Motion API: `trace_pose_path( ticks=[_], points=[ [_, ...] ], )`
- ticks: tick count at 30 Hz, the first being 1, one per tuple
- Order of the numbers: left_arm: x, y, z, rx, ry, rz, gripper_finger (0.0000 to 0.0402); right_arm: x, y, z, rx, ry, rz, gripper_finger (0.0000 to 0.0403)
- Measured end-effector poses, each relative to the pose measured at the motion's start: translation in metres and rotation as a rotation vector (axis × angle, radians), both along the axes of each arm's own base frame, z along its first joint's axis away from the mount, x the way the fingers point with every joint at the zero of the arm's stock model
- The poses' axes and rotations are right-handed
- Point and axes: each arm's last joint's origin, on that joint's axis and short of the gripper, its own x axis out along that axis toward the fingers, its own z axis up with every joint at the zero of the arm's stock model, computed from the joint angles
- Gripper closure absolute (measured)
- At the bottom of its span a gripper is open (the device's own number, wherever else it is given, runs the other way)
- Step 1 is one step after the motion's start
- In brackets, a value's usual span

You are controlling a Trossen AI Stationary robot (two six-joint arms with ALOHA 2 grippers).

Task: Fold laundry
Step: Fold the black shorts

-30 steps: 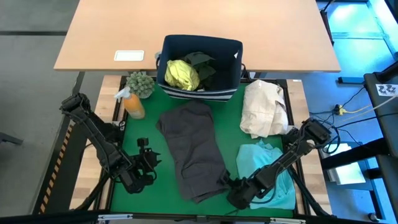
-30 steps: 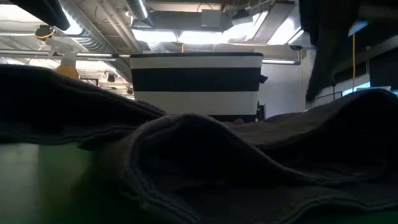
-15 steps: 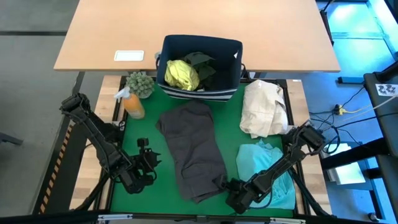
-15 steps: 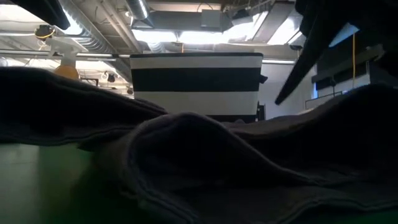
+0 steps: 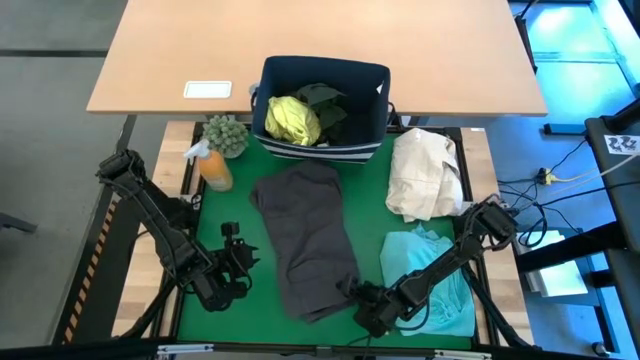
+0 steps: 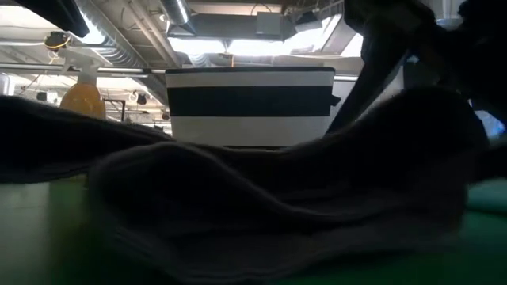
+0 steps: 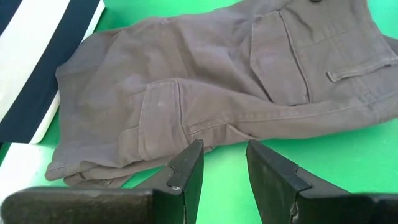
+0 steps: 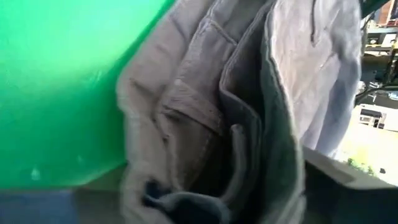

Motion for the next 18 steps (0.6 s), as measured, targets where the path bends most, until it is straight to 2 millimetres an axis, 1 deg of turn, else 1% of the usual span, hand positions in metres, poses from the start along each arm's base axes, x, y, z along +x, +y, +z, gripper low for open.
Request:
trace_pose_path(
  ticks=[7,9,18],
  points=[
    [0.0,0.0,0.0,-0.001,0.0,0.0,0.0285,0.0013,0.0014,0.0016,0.062,-0.02,-0.036,0.033],
    [0.0,0.0,0.0,0.0,0.0,0.0,0.0285,0.0013,0.0015,0.0019,0.081,-0.025,-0.052,0.037],
    [0.0,0.0,0.0,0.0,0.0,0.0,0.0285,0.0017,0.0011,0.0035,0.172,-0.081,-0.172,0.0368]
  ],
)
